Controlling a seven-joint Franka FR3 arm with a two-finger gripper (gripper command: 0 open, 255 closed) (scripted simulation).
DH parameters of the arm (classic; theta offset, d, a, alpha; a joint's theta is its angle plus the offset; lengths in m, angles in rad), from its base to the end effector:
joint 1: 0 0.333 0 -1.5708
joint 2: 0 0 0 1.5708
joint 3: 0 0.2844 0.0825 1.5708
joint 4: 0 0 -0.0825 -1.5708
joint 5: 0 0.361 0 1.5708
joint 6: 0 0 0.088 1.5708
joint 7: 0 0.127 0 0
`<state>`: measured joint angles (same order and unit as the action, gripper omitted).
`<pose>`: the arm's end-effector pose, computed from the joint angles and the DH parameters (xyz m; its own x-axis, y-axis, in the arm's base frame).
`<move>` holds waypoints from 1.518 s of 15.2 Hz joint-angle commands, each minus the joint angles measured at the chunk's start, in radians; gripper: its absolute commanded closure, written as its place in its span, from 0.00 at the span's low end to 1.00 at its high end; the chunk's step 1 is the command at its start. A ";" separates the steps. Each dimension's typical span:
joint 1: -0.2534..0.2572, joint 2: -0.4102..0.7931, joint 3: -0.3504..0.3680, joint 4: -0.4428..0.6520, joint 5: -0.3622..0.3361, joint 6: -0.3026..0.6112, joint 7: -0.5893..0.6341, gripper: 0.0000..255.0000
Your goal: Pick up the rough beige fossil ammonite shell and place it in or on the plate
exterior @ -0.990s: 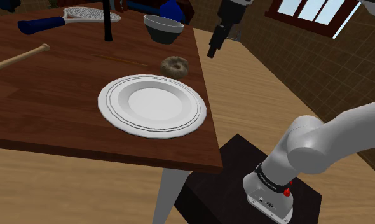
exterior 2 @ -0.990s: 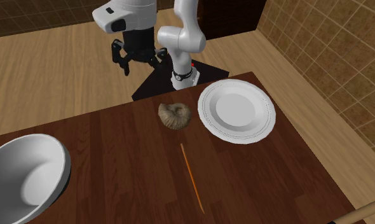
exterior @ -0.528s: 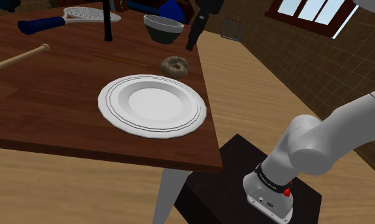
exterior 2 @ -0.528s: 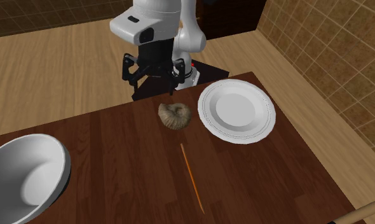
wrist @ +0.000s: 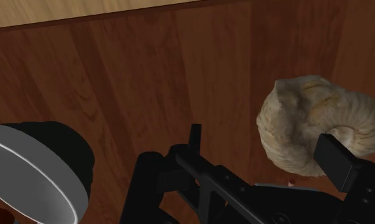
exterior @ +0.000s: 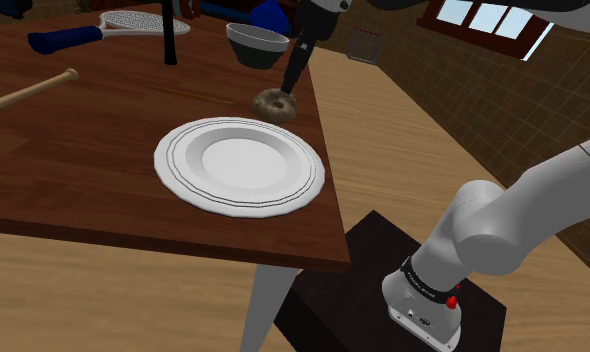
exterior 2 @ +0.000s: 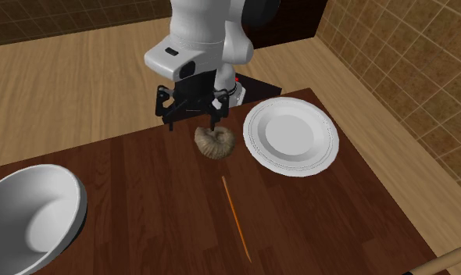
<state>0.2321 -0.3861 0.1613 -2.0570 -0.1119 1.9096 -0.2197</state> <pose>0.4192 0.1728 0.5696 0.7799 0.5980 0.1846 0.5613 -0.7988 0.2164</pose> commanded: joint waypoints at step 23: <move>0.035 0.072 -0.064 0.103 0.019 -0.034 -0.090 0.00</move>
<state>0.2592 -0.2893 0.0841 -1.9288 -0.0719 1.8616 -0.3000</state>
